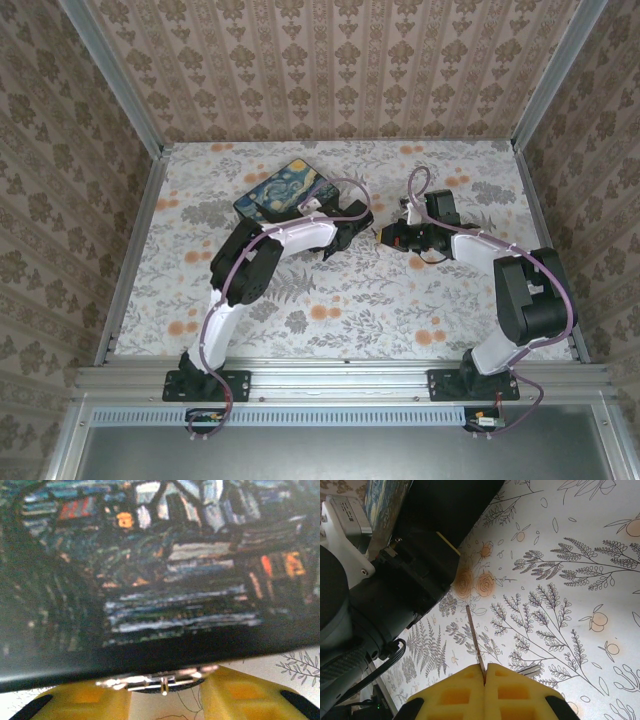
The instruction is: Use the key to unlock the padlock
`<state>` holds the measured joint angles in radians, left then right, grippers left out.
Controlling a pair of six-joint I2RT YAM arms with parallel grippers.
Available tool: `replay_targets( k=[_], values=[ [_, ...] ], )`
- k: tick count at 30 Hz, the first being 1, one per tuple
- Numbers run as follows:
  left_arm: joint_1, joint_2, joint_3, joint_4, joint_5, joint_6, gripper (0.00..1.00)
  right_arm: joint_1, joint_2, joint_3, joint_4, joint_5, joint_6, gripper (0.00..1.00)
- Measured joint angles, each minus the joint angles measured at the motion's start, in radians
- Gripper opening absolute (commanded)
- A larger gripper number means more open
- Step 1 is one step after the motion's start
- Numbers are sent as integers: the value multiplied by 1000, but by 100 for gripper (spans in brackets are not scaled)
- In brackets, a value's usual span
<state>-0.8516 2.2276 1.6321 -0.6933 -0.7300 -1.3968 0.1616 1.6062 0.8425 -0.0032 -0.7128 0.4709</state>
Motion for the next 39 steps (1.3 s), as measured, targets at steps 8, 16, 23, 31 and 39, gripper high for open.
replay_targets(
  k=[8, 16, 23, 31, 39],
  values=[
    [41, -32, -65, 3, -27, 3, 22, 0, 19, 0, 3, -7, 1, 0],
    [84, -120, -183, 65, 20, 138, 12, 0, 21, 0, 3, -6, 0, 1],
    [147, -249, -316, 110, 147, 303, 8, 25, -11, -14, -8, 2, 0, 1],
    [175, -353, -329, 83, 277, 428, 5, 97, -39, -14, -33, 22, -3, 1],
    [233, -425, -322, -7, 503, 473, 5, 215, -87, -43, 2, 16, 9, 1]
  ],
)
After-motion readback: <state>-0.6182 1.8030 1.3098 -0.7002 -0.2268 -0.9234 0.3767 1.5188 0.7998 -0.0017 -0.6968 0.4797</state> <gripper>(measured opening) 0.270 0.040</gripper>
